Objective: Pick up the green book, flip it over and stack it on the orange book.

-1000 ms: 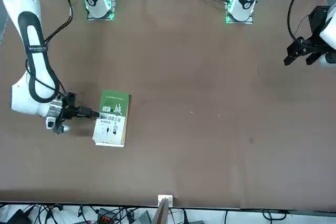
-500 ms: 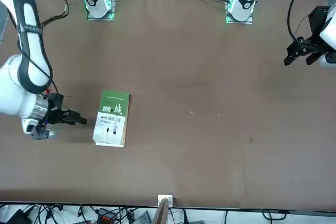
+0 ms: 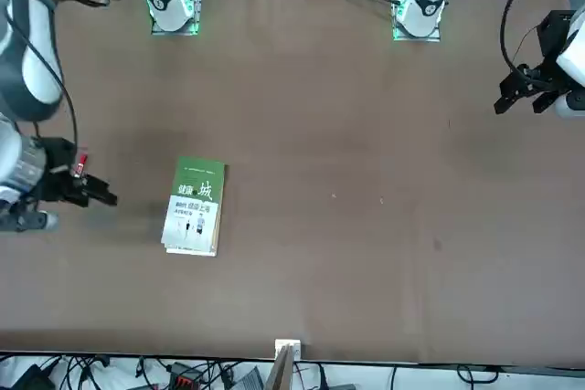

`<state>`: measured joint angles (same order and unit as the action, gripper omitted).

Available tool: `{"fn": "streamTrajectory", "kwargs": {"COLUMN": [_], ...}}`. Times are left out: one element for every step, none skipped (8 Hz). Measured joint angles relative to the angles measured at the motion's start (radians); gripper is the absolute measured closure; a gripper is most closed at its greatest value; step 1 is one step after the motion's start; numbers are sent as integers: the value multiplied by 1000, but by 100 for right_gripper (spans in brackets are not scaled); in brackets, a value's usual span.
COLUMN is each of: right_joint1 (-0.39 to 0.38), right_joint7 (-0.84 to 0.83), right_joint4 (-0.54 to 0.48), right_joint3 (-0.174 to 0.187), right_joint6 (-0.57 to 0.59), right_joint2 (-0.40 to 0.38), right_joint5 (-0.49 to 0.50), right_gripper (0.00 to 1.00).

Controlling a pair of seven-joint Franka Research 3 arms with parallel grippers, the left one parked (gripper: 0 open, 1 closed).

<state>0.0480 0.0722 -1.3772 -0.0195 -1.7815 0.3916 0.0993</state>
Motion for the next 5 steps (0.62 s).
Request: {"fn": "streamTrajectory", "kwargs": {"right_joint1": [1, 2, 1, 1, 1], "right_joint7": [0, 0, 0, 0, -1], "right_joint4": [52, 98, 127, 138, 141], "right_joint3": [5, 8, 8, 8, 8], "right_joint6": [74, 133, 166, 184, 211], "right_joint2": [-5, -13, -30, -54, -79], "right_joint5": [-45, -67, -76, -82, -88], "right_gripper": [0, 0, 0, 0, 0]}}
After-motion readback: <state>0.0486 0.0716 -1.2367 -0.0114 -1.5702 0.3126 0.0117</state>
